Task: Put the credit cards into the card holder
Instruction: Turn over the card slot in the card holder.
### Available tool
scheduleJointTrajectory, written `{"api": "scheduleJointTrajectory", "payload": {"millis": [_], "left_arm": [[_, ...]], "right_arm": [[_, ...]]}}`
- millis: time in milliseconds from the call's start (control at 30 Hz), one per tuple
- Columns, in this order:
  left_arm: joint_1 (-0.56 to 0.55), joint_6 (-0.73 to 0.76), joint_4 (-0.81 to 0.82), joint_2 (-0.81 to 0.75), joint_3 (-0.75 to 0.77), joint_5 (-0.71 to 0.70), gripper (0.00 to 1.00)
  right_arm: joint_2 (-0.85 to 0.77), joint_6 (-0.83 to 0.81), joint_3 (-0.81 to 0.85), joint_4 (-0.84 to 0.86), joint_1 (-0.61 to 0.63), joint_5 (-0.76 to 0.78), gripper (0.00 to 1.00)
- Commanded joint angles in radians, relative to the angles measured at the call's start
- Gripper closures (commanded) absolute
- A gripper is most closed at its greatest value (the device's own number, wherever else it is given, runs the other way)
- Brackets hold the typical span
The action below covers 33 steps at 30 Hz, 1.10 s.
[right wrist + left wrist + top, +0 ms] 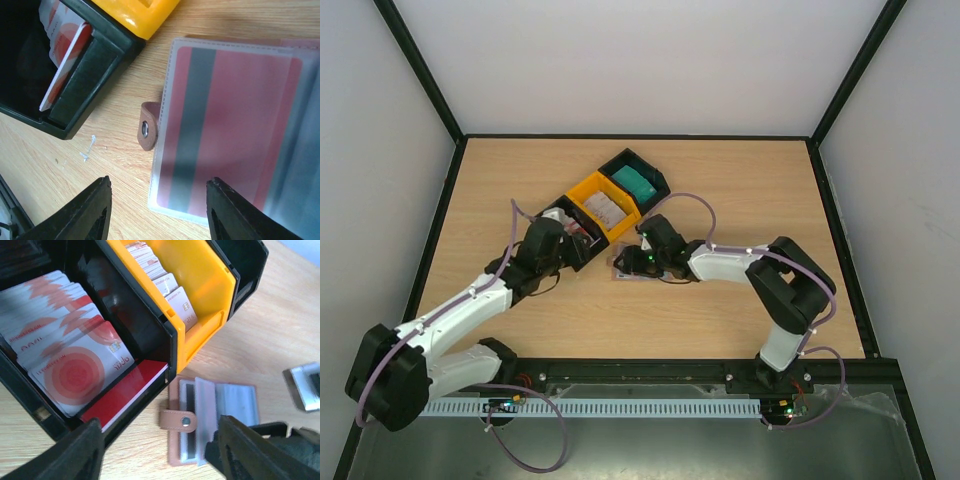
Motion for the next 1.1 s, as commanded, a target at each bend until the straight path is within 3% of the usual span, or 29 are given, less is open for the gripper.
{"api": "scheduleJointTrajectory", "payload": {"millis": [0,67,133,167,367,433,600,700,867,1067], "left_arm": [[0.02,0.084,-0.059,-0.036,0.032,-0.004,0.33],[0.027,0.142,-0.08,-0.037,0.062,0.013,0.24],[0.028,0.185,-0.108,-0.032,0.098,0.019,0.05],[0.028,0.204,-0.121,-0.027,0.115,0.021,0.01],[0.028,0.296,-0.172,0.044,0.208,0.06,0.01],[0.028,0.297,-0.184,0.085,0.229,0.057,0.04],[0.029,0.264,-0.197,0.174,0.261,0.064,0.28],[0.031,0.254,-0.202,0.22,0.277,0.062,0.37],[0.035,0.268,-0.225,0.293,0.316,0.044,0.41],[0.035,0.309,-0.275,0.373,0.363,0.027,0.41]], "right_arm": [[-0.045,-0.003,0.025,0.016,0.001,0.048,0.48],[-0.086,-0.01,0.022,0.002,-0.008,0.093,0.48],[-0.125,-0.019,0.019,-0.013,-0.022,0.134,0.47],[-0.144,-0.025,0.019,-0.023,-0.027,0.153,0.47],[-0.175,-0.097,0.042,-0.086,-0.034,0.225,0.5],[-0.144,-0.129,0.062,-0.106,-0.034,0.218,0.55],[-0.052,-0.179,0.114,-0.153,-0.016,0.213,0.66],[0.02,-0.213,0.151,-0.184,-0.007,0.193,0.69],[0.119,-0.204,0.171,-0.201,-0.001,0.16,0.74],[0.119,-0.177,0.163,-0.191,-0.005,0.175,0.76]]}}
